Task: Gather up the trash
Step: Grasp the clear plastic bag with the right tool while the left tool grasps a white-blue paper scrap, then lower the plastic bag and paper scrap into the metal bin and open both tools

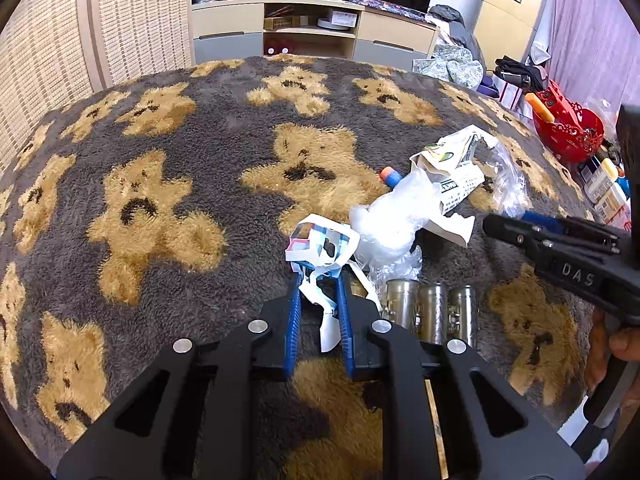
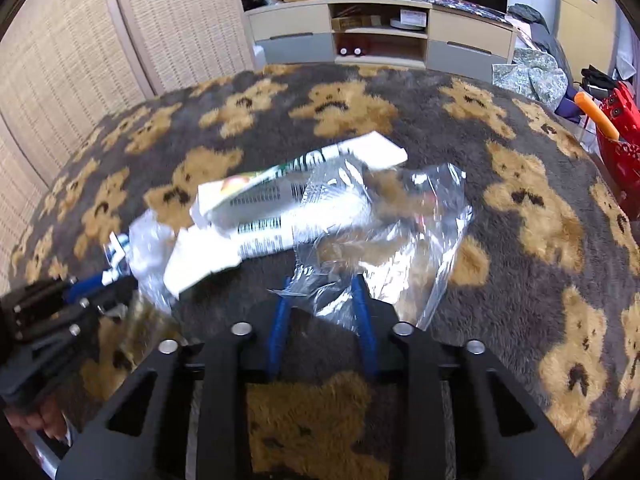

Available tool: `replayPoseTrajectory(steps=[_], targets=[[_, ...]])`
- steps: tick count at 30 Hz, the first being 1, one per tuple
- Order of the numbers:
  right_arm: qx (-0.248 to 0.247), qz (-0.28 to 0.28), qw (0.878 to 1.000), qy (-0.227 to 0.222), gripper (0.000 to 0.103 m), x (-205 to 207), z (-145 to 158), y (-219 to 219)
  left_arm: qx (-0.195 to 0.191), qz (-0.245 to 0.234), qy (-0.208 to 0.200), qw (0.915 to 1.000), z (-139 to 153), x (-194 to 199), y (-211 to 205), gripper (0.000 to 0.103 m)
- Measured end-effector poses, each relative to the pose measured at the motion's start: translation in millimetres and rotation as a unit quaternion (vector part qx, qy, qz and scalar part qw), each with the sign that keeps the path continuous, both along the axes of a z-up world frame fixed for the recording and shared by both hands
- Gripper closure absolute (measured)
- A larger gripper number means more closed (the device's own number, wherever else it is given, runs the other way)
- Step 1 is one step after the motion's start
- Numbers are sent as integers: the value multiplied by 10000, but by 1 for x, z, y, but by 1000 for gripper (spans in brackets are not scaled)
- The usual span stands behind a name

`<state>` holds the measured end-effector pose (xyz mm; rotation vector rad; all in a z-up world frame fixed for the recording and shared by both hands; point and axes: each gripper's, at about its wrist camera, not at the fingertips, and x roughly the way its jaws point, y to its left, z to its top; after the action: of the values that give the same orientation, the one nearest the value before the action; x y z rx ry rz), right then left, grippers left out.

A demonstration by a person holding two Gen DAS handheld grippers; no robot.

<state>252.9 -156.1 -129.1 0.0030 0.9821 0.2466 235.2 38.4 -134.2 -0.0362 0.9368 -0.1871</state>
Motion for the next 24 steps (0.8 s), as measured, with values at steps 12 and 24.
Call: replayPoseTrajectory(steps=[12,24], targets=[[100,-93,9997,-200,95,-63,35,-22,24,76,-303,9995,43,-66,1,89],[420,-51,9984,-377,95,-179,66,-44,-71,-130,-648,9978,84,-177,-24,89]])
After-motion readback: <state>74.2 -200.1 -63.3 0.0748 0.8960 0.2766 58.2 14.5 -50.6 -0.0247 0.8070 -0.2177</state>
